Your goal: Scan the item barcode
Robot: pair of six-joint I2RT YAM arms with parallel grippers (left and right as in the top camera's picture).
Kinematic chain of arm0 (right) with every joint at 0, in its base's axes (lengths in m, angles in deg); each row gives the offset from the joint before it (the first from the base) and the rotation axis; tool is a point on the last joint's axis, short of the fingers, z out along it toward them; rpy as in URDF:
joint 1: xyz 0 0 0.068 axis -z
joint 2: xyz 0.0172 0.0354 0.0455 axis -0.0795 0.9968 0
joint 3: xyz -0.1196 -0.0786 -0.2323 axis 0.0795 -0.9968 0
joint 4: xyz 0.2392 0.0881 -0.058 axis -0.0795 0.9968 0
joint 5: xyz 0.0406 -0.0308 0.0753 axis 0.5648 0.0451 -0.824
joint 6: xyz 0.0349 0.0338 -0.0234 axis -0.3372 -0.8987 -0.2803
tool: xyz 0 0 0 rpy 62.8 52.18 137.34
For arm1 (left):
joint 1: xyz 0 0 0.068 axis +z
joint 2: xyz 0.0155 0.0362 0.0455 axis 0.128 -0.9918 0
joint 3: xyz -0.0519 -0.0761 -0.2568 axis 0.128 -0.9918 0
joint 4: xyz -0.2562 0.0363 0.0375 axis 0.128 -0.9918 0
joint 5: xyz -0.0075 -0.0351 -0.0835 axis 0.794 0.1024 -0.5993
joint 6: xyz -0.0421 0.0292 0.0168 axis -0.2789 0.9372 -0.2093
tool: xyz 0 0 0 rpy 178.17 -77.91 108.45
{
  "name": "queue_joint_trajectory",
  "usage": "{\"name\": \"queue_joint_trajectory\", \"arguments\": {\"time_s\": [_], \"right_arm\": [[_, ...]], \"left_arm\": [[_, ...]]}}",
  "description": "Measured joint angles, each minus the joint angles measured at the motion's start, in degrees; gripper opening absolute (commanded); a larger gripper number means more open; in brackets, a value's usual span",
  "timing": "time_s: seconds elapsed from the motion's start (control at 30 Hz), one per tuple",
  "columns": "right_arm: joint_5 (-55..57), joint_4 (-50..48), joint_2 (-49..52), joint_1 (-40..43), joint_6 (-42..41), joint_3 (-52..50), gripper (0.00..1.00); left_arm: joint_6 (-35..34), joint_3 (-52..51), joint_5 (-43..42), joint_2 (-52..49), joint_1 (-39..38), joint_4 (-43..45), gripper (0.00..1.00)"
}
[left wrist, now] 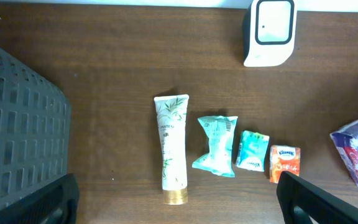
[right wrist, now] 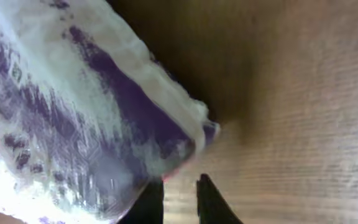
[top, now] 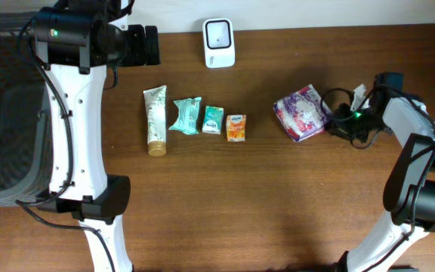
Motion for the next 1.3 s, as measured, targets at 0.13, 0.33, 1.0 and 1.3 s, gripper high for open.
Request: {"name": "queue_joint_trajectory", "arguments": {"time_s": [0.13, 0.33, 1.0, 1.3], "right_arm": [[-12.98, -12.09, 0.00, -0.13, -5.25, 1.79, 0.48], [-21.31, -12.48, 0.02, -3.85, -11.50, 2.14, 0.62], [-1.99, 12.63, -7.50, -3.76, -9.11, 10.49, 0.80], [1.07, 3.37, -5.29, -3.76, -10.82, 2.97, 0.86]], "left_arm": [[0.00, 0.00, 0.00, 0.00, 0.00, 0.00, 0.99], [-0.02, 0.00, 0.00, 0.00, 0.00, -0.02, 0.99], [0.00, 0.00, 0.00, 0.00, 0.00, -0.02, 0.99], [0.00, 0.00, 0.00, 0.00, 0.00, 0.02, 0.99]]}}
